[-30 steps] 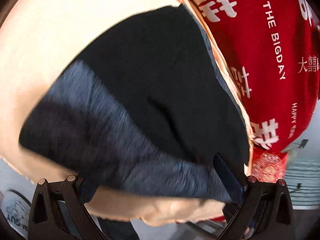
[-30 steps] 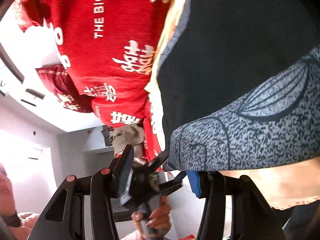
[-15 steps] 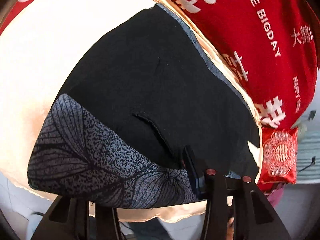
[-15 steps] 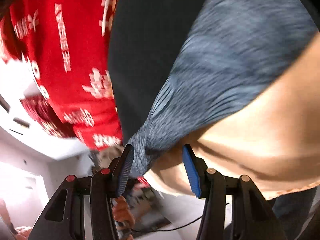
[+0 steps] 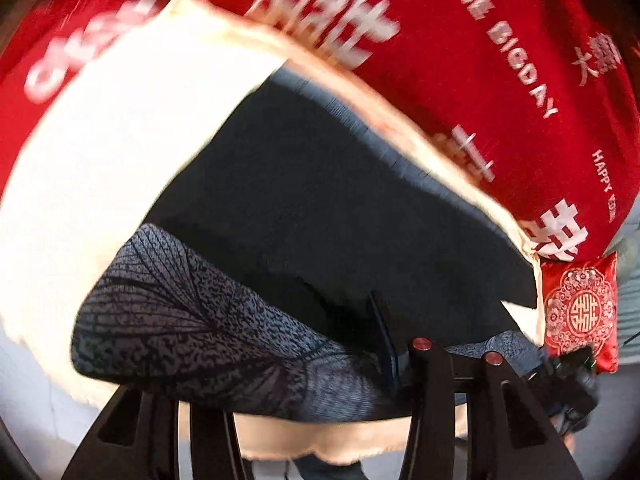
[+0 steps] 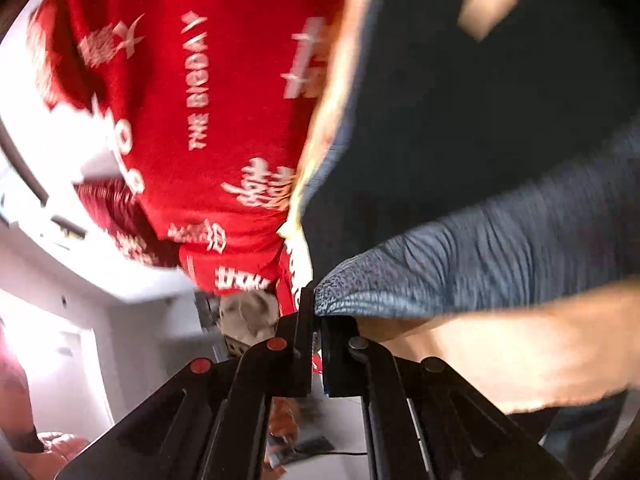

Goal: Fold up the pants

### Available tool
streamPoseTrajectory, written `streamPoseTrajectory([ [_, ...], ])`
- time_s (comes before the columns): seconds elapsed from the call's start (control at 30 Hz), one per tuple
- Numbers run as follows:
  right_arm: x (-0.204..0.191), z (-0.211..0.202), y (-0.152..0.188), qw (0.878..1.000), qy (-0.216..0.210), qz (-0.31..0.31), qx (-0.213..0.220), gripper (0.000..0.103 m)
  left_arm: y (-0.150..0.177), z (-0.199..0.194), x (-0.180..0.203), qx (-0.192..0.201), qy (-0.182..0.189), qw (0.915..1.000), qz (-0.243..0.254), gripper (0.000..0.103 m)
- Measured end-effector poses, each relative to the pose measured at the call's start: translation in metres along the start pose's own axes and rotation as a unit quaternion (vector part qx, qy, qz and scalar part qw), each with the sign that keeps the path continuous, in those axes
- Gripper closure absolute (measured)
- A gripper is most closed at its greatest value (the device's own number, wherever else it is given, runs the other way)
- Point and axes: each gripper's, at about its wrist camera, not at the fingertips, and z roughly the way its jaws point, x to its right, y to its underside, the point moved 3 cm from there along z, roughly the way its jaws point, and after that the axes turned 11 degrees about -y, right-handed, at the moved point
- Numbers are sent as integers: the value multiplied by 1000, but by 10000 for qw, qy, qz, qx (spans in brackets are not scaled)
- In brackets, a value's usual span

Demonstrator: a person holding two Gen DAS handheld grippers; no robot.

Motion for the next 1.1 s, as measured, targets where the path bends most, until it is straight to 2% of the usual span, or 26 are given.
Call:
streamPoseTrajectory([
  [0.13, -35, 21, -61, 9991, 67, -146, -392, 99, -62, 2, 31, 408, -49, 9991, 85, 55],
  [0.23, -41, 50, -113, 9974, 251, -218, -644, 98, -102, 22, 47, 639, -290, 9974, 149, 55],
  [0.3, -34, 72, -146, 9954, 453, -288, -798, 97, -126, 48, 53, 671, -741, 9948, 174, 40],
  [0.33, -27, 83, -160, 9937, 615, -318, -882, 97, -136, 61, 53, 705, -919, 9932, 141, 38],
  [0.4, -11, 106, -189, 9878, 1031, -458, -1077, 96, -154, 89, 52, 832, -1298, 9880, 83, 22],
  [0.53, 18, 141, -225, 9749, 1652, -748, -1290, 96, -169, 134, 43, 638, -1685, 9832, -278, 19],
  [0.6, 34, 154, -240, 9695, 1939, -720, -1317, 94, -171, 135, 46, 670, -1836, 9804, -264, 19],
  [0.63, 41, 159, -244, 9670, 2068, -678, -1327, 94, -172, 127, 49, 757, -1896, 9787, -208, 19],
  [0.67, 43, 162, -246, 9660, 2148, -598, -1307, 88, -171, 115, 51, 885, -1933, 9770, -154, 19],
  [0.73, 35, 163, -242, 9680, 2030, -615, -1339, 59, -172, 92, 50, 1095, -2003, 9735, -129, 19],
  [0.77, 26, 163, -237, 9681, 1951, -696, -1406, 30, -172, 78, 47, 1186, -2034, 9718, -137, 19],
  [0.8, 19, 161, -233, 9673, 1928, -785, -1447, 21, -174, 70, 44, 1206, -2031, 9716, -153, 19],
  [0.87, 2, 156, -221, 9638, 1909, -1014, -1561, 21, -173, 58, 40, 1237, -2042, 9709, -178, 19],
  [0.93, -10, 154, -209, 9605, 1813, -1200, -1736, 32, -167, 64, 42, 1082, -2164, 9703, -65, 19],
  [0.97, -15, 155, -201, 9574, 1761, -1363, -1837, 42, -161, 73, 45, 921, -2228, 9705, 10, 19],
  [1.1, -5, 177, -184, 9306, 2200, -1803, -2305, 44, -136, 124, 47, 432, -2262, 9731, -14, 19],
])
